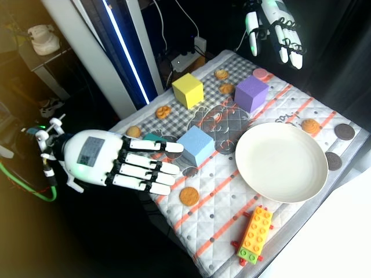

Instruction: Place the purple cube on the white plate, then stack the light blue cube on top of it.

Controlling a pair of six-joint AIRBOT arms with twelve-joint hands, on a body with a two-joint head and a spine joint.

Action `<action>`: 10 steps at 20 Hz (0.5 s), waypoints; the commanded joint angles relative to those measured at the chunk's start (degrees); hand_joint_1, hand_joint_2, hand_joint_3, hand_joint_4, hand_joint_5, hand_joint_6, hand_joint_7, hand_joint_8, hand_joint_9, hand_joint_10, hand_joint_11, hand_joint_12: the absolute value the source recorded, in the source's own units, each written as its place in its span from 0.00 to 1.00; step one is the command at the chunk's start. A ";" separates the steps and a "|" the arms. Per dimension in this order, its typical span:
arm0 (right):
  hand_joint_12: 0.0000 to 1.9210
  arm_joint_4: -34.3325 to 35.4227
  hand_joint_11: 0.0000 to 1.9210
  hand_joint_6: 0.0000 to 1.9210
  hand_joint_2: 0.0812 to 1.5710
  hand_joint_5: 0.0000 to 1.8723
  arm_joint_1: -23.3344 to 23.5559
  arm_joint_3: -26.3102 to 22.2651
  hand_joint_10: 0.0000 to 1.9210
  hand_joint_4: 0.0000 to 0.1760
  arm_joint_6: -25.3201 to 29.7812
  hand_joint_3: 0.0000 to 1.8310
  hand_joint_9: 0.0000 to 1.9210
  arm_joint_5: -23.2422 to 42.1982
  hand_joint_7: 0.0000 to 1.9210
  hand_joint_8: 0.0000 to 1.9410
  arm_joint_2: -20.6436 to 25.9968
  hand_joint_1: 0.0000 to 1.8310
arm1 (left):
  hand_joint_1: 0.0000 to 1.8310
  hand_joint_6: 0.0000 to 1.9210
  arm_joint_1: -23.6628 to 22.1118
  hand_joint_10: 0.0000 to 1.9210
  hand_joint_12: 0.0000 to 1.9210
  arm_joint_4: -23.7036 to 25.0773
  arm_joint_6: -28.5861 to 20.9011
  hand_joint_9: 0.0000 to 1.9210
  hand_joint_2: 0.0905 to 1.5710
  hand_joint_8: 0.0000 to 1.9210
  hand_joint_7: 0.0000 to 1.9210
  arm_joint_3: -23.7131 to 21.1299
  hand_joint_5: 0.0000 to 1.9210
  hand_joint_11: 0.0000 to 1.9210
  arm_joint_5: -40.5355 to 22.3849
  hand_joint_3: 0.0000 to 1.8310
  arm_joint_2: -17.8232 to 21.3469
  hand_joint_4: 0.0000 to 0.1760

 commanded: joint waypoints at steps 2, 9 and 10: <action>0.15 1.22 0.00 0.00 0.76 0.16 0.53 0.10 0.00 1.00 0.03 0.00 0.04 6.49 0.04 0.00 0.37 0.21 | 0.28 0.00 -1.87 0.00 0.34 1.12 -0.15 0.12 0.69 0.00 0.12 1.00 0.12 0.00 -4.76 0.00 -0.88 1.00; 0.16 0.99 0.00 0.00 0.74 0.19 0.29 0.14 0.00 1.00 0.03 0.00 0.04 6.44 0.04 0.00 0.36 0.22 | 0.36 0.00 -11.75 0.00 0.28 4.47 8.71 0.05 0.51 0.00 0.04 4.49 0.04 0.00 7.64 0.00 -6.19 1.00; 0.16 0.95 0.00 0.00 0.74 0.19 0.29 0.14 0.00 1.00 0.03 0.00 0.04 6.44 0.04 0.00 0.36 0.22 | 0.36 0.00 -11.90 0.00 0.28 4.40 9.80 0.05 0.51 0.00 0.04 4.48 0.04 0.00 8.32 0.00 -6.38 1.00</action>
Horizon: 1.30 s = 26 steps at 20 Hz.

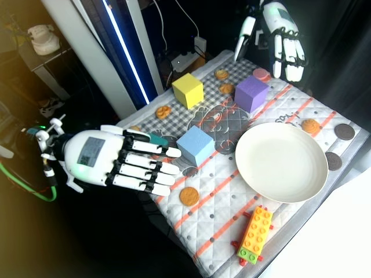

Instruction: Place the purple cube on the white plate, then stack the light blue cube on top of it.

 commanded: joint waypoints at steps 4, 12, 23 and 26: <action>0.05 1.16 0.00 0.00 0.75 0.19 0.21 0.13 0.00 0.97 0.06 0.00 0.04 6.70 0.04 0.00 0.35 0.25 | 0.39 0.00 -1.79 0.00 0.40 -2.01 2.62 0.09 0.49 0.00 0.08 2.16 0.05 0.00 -0.06 0.00 -1.39 1.00; 0.02 1.14 0.04 0.00 0.77 0.20 0.03 0.13 0.00 0.91 0.06 0.00 0.04 6.70 0.04 0.00 0.19 0.22 | 0.43 0.00 -5.51 0.01 0.46 -4.21 2.62 0.18 0.55 0.01 0.17 7.03 0.09 0.00 5.13 0.00 -5.40 1.00; 0.03 1.22 0.04 0.00 0.79 0.21 -0.27 0.08 0.00 0.98 0.09 0.00 0.05 6.70 0.05 0.00 0.12 0.19 | 0.62 0.78 -8.10 0.84 0.92 -5.44 2.61 0.31 0.80 0.74 0.37 7.14 0.35 0.34 0.67 0.00 -5.23 0.12; 0.04 1.25 0.04 0.00 0.79 0.22 -0.23 0.13 0.00 0.90 0.09 0.00 0.05 6.70 0.06 0.00 0.10 0.17 | 0.62 0.75 -12.63 0.78 0.83 -4.37 2.61 0.31 0.80 0.75 0.39 8.54 0.33 0.24 -0.70 0.00 -6.18 0.00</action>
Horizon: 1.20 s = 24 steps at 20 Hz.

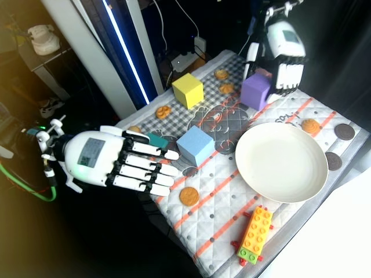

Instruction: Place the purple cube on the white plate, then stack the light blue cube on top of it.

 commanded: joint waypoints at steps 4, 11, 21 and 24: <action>0.04 1.35 0.04 0.00 0.80 0.22 0.65 0.66 0.00 0.79 0.07 0.00 0.05 7.01 0.06 0.00 -0.38 0.21 | 0.64 0.74 -10.15 0.68 0.76 0.48 -0.33 0.37 0.77 0.68 0.43 8.22 0.35 0.35 -1.02 0.00 -6.72 0.00; 0.04 -0.30 0.01 0.00 0.81 0.20 3.19 2.07 0.00 0.98 0.08 0.00 0.02 6.09 0.05 0.00 -2.24 0.18 | 0.64 0.62 -17.51 0.71 0.84 0.01 -0.32 0.31 0.78 0.81 0.37 24.58 0.40 0.23 11.75 0.00 -21.23 0.00; 0.12 -1.15 0.00 0.00 0.78 0.22 3.33 2.95 0.00 0.86 1.74 0.00 0.03 5.74 0.05 0.00 -3.10 0.20 | 0.64 0.65 -15.48 0.67 0.75 -2.16 -0.31 0.25 0.79 0.82 0.38 33.69 0.36 0.17 18.36 0.00 -28.42 0.00; 0.18 -1.19 0.00 0.00 0.79 0.22 3.25 3.08 0.00 0.78 1.80 0.00 0.04 5.74 0.06 0.00 -3.30 0.21 | 0.62 0.69 -14.45 0.63 0.77 -2.38 -0.32 0.19 0.81 0.86 0.34 34.87 0.35 0.13 19.33 0.00 -29.51 0.00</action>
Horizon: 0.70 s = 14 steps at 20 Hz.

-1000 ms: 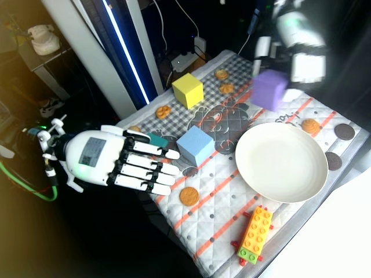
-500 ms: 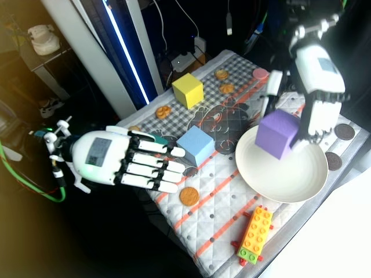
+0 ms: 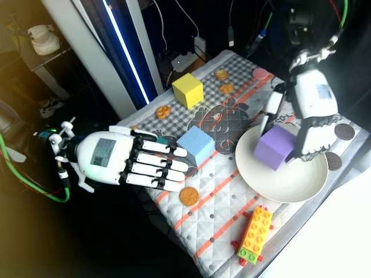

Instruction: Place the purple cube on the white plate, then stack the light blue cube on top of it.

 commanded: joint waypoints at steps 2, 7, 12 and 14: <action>0.21 1.26 0.00 0.00 0.78 0.23 0.45 0.38 0.00 0.77 0.40 0.00 0.04 6.75 0.06 0.00 0.14 0.24 | 0.59 0.39 0.14 0.55 0.74 -0.30 -0.25 0.19 0.70 0.52 0.24 0.40 0.31 0.09 -5.55 0.00 0.28 0.00; 0.12 1.26 0.00 0.00 0.80 0.25 0.20 0.54 0.00 0.78 0.80 0.00 0.02 6.75 0.08 0.00 0.05 0.17 | 0.51 0.00 0.24 0.16 0.61 0.69 -0.21 0.20 0.56 0.01 0.21 -1.45 0.13 0.00 -7.02 0.00 1.08 0.73; 0.15 1.31 0.00 0.00 0.79 0.25 0.21 0.58 0.00 0.75 1.36 0.00 0.02 6.76 0.07 0.00 -0.06 0.14 | 0.46 0.00 0.56 0.02 0.39 0.87 -0.19 0.17 0.48 0.00 0.12 -8.13 0.00 0.00 -13.77 0.00 5.63 1.00; 0.14 1.40 0.00 0.00 0.78 0.23 0.55 0.58 0.00 0.79 1.64 0.00 0.02 7.08 0.07 0.00 0.01 0.17 | 0.43 0.00 1.40 0.00 0.31 0.83 -0.19 0.11 0.48 0.00 0.07 -12.56 0.00 0.00 -18.14 0.00 9.18 1.00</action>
